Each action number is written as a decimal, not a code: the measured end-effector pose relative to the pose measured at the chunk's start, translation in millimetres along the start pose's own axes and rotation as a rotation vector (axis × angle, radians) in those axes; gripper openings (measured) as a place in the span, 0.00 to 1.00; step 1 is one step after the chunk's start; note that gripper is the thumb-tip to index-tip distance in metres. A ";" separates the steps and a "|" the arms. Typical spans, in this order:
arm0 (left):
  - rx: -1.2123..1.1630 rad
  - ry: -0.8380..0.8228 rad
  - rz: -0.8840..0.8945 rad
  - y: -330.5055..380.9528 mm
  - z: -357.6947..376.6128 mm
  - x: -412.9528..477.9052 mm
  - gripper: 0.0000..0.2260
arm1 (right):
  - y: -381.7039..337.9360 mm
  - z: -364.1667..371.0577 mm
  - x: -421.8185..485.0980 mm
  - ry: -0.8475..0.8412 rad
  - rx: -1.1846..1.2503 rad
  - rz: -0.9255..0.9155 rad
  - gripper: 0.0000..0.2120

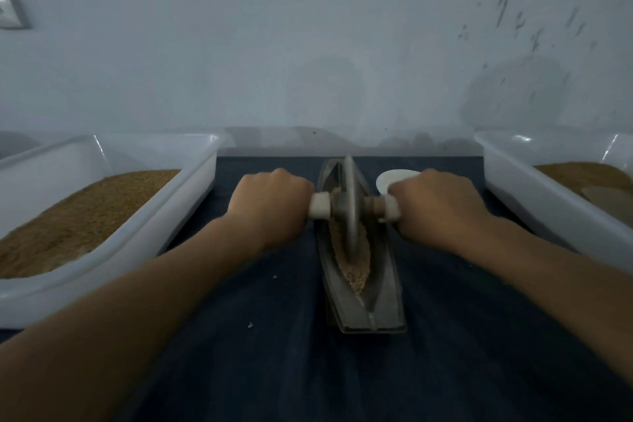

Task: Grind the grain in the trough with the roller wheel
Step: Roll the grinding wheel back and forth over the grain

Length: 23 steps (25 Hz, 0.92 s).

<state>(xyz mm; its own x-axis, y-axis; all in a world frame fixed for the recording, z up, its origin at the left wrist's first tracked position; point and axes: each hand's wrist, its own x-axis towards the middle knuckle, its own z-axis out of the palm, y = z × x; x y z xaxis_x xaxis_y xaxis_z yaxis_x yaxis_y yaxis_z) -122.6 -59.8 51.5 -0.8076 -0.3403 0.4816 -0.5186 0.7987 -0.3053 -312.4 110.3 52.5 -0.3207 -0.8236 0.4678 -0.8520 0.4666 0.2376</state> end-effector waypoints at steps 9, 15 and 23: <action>-0.010 -0.106 -0.157 3.9 5.9 39.4 0.06 | -7.1 4.5 48.7 -0.112 0.039 0.074 0.13; 0.045 0.077 0.030 3.7 -8.6 -18.4 0.13 | 4.2 3.2 -21.0 0.164 -0.045 -0.056 0.15; 0.007 -0.043 -0.134 7.3 2.5 31.3 0.05 | -12.8 2.6 35.3 -0.101 0.051 0.139 0.06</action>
<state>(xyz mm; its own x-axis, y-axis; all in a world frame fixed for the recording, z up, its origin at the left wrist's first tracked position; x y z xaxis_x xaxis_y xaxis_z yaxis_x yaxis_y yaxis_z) -152.3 -65.9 62.3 -0.7423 -0.4649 0.4825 -0.6244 0.7411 -0.2467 -313.9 74.4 63.7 -0.4744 -0.7816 0.4049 -0.8158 0.5632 0.1315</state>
